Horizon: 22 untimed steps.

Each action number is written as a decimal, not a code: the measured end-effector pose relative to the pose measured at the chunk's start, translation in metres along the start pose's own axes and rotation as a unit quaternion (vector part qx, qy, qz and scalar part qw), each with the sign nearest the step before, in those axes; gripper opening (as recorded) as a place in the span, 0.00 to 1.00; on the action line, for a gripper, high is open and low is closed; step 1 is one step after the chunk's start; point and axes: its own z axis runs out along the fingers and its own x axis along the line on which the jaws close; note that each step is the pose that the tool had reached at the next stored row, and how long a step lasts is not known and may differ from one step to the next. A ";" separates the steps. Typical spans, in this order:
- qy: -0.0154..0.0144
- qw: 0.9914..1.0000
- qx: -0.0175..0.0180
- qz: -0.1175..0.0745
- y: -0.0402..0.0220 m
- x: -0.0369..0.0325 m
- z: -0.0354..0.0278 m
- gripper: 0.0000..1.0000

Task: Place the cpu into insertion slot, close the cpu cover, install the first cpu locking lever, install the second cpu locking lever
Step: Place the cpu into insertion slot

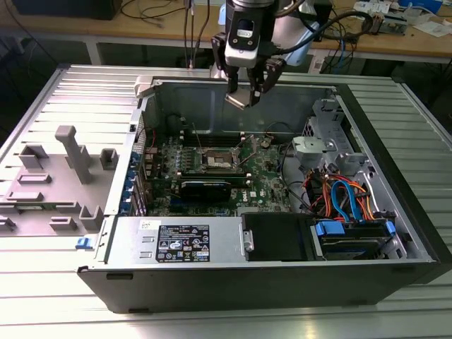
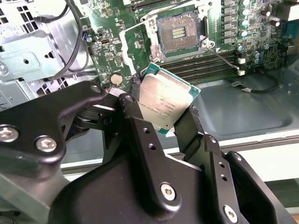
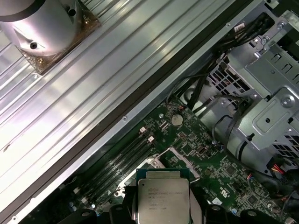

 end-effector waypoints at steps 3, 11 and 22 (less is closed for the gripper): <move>0.000 1.000 0.000 0.003 -0.0001 0.0000 0.0012 0.54; -0.004 0.999 -0.001 0.044 -0.0004 0.0000 0.0036 0.54; -0.007 0.996 -0.002 0.091 -0.0005 0.0000 0.0041 0.54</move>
